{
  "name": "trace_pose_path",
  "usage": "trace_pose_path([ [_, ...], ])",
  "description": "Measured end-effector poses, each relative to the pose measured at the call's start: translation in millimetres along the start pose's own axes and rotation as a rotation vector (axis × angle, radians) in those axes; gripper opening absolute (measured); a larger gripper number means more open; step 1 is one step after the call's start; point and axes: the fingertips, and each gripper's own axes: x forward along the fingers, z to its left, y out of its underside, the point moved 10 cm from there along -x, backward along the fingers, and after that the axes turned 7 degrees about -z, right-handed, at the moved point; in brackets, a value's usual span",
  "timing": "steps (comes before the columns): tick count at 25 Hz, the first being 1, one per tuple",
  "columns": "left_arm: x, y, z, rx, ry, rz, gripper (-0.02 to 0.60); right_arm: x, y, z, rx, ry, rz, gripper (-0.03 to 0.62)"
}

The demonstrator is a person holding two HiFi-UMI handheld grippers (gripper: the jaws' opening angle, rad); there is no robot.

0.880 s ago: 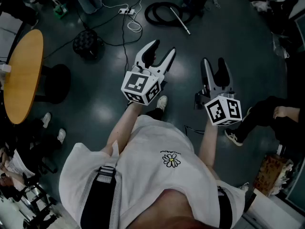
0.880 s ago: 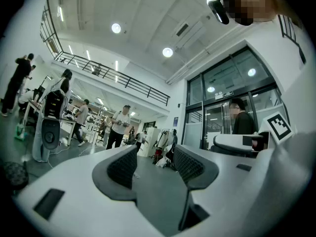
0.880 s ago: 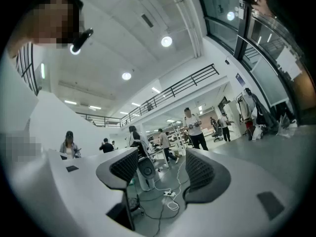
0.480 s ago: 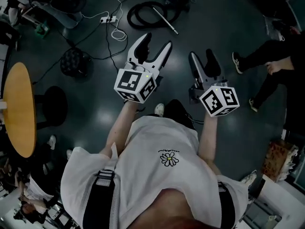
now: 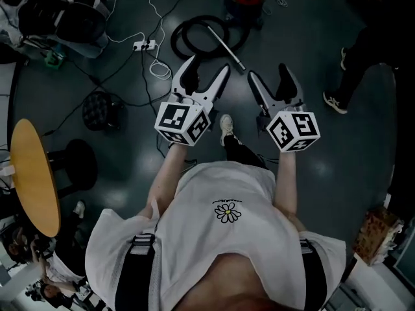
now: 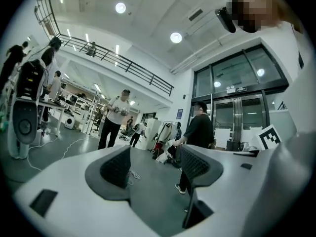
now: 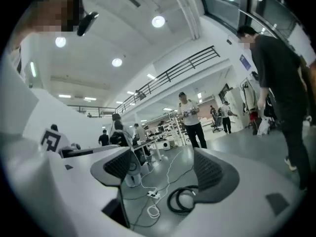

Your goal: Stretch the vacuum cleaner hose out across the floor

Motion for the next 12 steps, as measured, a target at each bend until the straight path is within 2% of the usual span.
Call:
trace_pose_path([
  [2, 36.2, -7.7, 22.6, 0.01, -0.012, 0.006, 0.298, 47.4, -9.1, -11.9, -0.08, -0.022, 0.022, 0.399],
  [4, 69.1, -15.0, 41.5, 0.036, -0.029, 0.007, 0.298, 89.3, -17.6, -26.6, -0.106, -0.062, 0.032, 0.397],
  [10, 141.9, -9.0, 93.2, 0.041, -0.029, 0.021, 0.296, 176.5, -9.0, -80.0, -0.042, -0.135, 0.154, 0.397],
  [11, 153.1, -6.1, 103.5, 0.057, -0.044, 0.018, 0.277, 189.9, -4.9, -89.0, -0.035, -0.143, 0.176, 0.397],
  [12, 164.3, -2.4, 114.8, 0.073, -0.064, 0.018, 0.149, 204.2, 0.0, -97.6, -0.023, -0.156, 0.203, 0.397],
])
